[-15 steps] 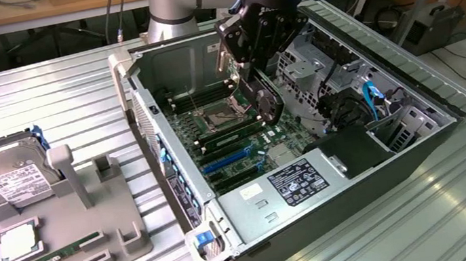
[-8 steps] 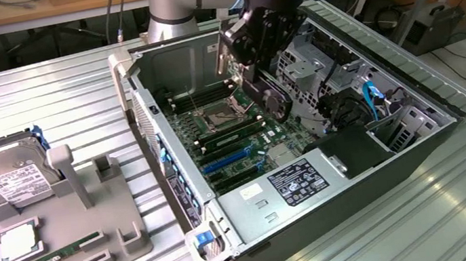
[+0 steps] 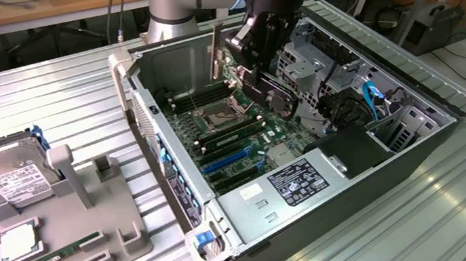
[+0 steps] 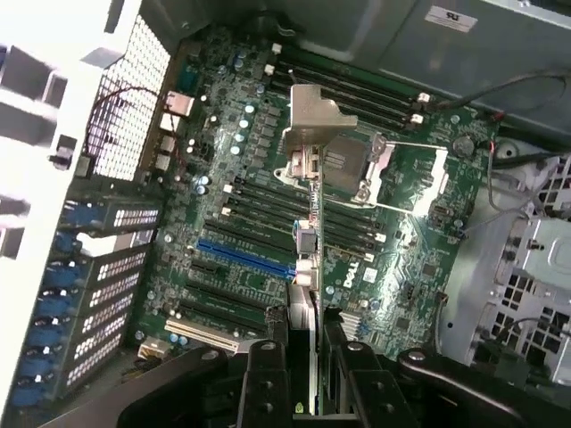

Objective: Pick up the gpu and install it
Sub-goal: 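Insert the gpu into the slot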

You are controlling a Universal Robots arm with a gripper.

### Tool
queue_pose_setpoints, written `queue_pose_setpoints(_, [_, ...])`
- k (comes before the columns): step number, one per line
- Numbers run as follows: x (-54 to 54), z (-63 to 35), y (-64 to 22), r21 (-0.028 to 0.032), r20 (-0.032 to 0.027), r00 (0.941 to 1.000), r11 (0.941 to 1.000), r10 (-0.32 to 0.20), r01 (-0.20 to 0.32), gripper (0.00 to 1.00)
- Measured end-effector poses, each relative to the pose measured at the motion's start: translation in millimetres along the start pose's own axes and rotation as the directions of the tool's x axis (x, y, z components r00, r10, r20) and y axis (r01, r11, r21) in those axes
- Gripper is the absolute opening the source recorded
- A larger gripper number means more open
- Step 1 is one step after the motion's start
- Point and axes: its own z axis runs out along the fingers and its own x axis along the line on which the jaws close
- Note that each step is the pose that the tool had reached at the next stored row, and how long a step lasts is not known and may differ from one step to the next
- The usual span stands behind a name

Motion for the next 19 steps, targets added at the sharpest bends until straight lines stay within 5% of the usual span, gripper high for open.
queue_pose_setpoints(4, [0.0,2.0,-0.1,0.0019,0.0023,0.995,0.995,-0.1,0.1,0.26])
queue_pose_setpoints(10, [0.0,5.5,-0.2,0.0039,0.003,0.9686,0.9686,-0.248,0.248,0.26])
queue_pose_setpoints(14, [0.1,8.1,-0.3,0.0036,0.0014,0.9435,0.9435,-0.331,0.331,0.26])
queue_pose_setpoints(19, [0.1,13.2,-0.5,0.0015,-0.0026,0.9005,0.9005,-0.435,0.435,0.26])
